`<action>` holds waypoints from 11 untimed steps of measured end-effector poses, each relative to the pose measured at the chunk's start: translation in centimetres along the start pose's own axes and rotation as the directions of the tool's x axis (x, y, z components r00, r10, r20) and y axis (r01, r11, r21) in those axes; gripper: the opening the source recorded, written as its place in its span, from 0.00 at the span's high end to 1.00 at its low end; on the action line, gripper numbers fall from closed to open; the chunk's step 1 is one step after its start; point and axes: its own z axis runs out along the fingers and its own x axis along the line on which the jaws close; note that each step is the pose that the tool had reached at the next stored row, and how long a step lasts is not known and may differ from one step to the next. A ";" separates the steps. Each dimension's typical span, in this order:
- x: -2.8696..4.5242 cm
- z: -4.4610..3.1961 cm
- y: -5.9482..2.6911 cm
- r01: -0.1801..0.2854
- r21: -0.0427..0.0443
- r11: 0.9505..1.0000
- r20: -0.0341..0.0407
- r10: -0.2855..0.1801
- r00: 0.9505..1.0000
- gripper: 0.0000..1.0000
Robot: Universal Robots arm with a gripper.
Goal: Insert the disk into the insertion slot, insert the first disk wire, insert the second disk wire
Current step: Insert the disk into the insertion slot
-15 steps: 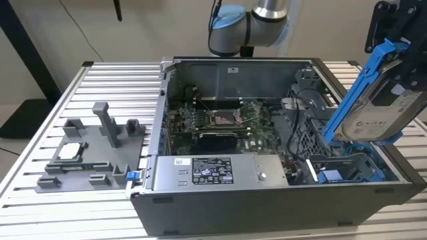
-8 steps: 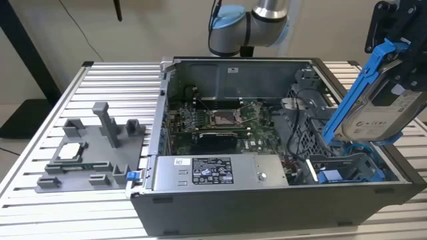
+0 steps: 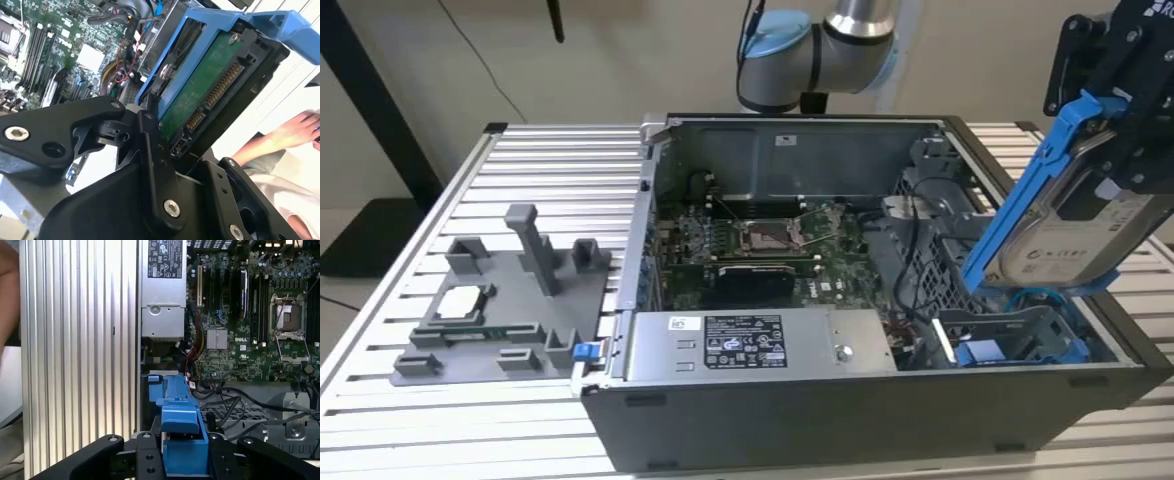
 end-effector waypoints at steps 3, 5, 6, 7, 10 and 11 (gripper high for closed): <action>0.00 0.40 -0.03 0.000 0.000 1.000 0.000 0.000 1.000 1.00; 0.00 0.46 -0.03 0.000 0.000 1.000 0.000 0.000 1.000 1.00; 0.00 0.46 -0.04 0.000 0.000 1.000 0.000 0.000 1.000 1.00; 0.00 0.47 -0.03 0.000 0.000 1.000 0.000 0.000 1.000 1.00; 0.00 0.49 -0.04 0.000 0.000 1.000 0.000 0.000 1.000 1.00; 0.00 0.54 -0.04 0.000 0.000 1.000 0.000 0.000 1.000 1.00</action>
